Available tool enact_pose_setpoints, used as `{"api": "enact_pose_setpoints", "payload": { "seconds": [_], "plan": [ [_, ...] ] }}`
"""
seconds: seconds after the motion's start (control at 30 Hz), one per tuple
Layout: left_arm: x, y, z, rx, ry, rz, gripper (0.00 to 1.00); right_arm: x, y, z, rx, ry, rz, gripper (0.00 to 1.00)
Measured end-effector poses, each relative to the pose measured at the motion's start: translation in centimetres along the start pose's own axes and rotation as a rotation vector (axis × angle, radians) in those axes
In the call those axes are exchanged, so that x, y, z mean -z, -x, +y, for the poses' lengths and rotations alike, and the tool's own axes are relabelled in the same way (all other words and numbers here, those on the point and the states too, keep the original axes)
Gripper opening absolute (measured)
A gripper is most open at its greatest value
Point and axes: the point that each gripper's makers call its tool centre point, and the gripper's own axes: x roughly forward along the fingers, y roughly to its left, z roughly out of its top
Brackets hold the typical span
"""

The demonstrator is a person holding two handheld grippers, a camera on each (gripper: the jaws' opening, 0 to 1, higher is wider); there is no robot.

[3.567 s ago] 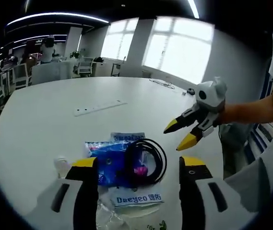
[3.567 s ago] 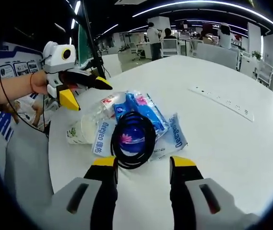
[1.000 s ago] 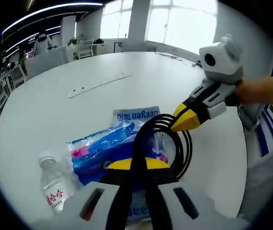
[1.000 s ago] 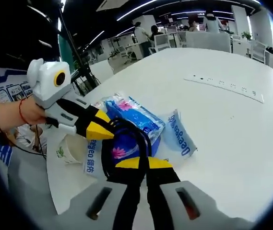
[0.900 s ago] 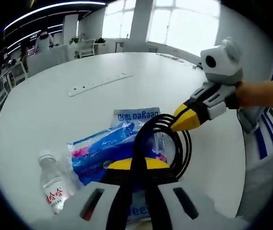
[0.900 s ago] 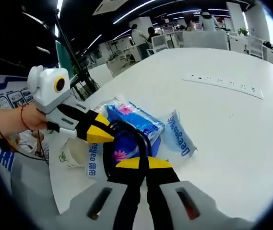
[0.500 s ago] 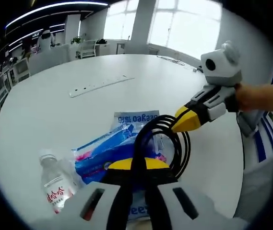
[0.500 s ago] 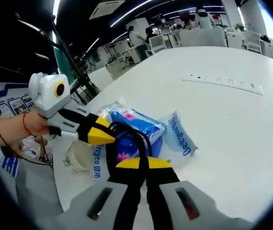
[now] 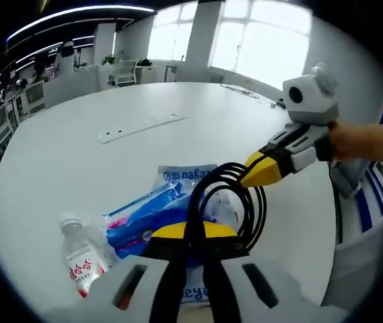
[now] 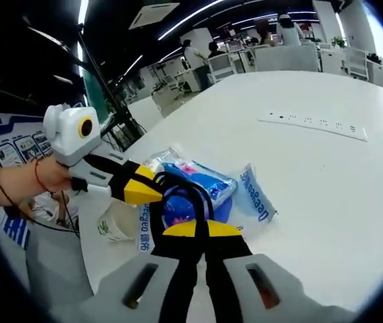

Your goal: Arrange the tabletop items into an orderly group along one side of the table until the central work area is clear of visible clutter.

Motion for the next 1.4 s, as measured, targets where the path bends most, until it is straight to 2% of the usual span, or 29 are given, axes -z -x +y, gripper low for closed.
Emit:
{"api": "enact_pose_setpoints", "payload": {
  "seconds": [0.47,0.83,1.4],
  "plan": [
    [-1.8,1.5,-2.4,-0.009,0.002,-0.033,0.03,-0.6,3.1,1.2,-0.008,0.031,-0.019,0.00],
    [-3.8,1.7,-5.5,0.010,-0.027,-0.053,0.03,-0.7,6.9,1.2,0.017,0.035,-0.050,0.00],
    [-6.8,-0.6,-11.0,0.078,-0.083,-0.058,0.03,0.4,12.8,-1.0,0.099,0.011,-0.086,0.00]
  ]
}}
